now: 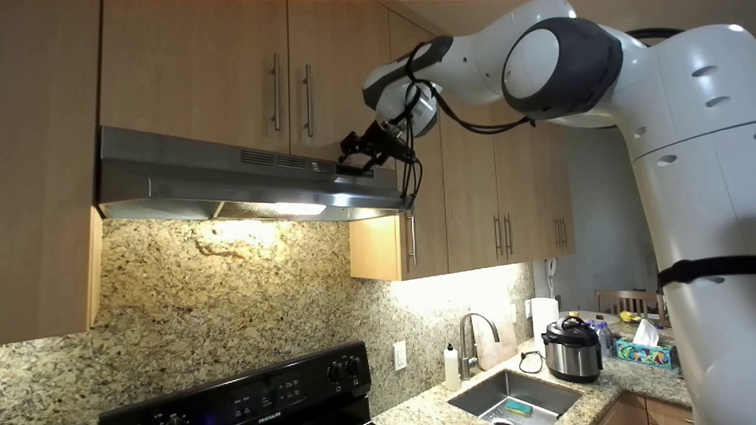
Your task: Turn off the light
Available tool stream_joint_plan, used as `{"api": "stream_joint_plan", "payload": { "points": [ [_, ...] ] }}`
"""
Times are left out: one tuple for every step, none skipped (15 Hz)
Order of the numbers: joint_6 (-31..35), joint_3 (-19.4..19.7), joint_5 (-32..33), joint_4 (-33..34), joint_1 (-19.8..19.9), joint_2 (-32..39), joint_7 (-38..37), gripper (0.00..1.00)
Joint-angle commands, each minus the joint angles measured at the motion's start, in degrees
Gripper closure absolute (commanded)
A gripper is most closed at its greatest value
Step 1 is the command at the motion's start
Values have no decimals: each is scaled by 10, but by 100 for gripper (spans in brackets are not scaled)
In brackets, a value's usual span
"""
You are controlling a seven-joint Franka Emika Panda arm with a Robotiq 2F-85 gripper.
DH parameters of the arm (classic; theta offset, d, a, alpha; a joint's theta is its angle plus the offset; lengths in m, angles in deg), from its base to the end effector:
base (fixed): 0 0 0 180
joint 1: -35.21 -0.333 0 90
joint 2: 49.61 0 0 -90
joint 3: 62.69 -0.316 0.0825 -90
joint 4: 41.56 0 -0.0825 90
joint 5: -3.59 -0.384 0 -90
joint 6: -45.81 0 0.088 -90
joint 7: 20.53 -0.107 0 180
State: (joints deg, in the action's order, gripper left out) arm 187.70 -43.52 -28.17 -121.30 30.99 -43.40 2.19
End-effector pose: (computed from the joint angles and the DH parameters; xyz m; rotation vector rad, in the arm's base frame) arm 0.6113 -0.1479 0.7637 -2.5705 0.1300 -1.5201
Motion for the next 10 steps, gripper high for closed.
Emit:
{"api": "stream_joint_plan", "payload": {
  "points": [
    [0,-3,20,-43,-12,-28,-17,0],
    [0,-3,21,-45,-14,-28,-17,0],
    [1,-3,21,-45,-15,-27,-17,0],
    [1,-3,20,-45,-16,-26,-16,0],
    [2,-3,19,-43,-17,-24,-15,0],
    [2,-2,18,-42,-18,-23,-14,0],
    [3,-2,18,-39,-18,-22,-14,0],
    [4,-2,18,-36,-18,-20,-14,0],
    [4,-1,18,-34,-18,-18,-14,0],
    [5,-1,18,-32,-17,-16,-15,0]
  ]
}}
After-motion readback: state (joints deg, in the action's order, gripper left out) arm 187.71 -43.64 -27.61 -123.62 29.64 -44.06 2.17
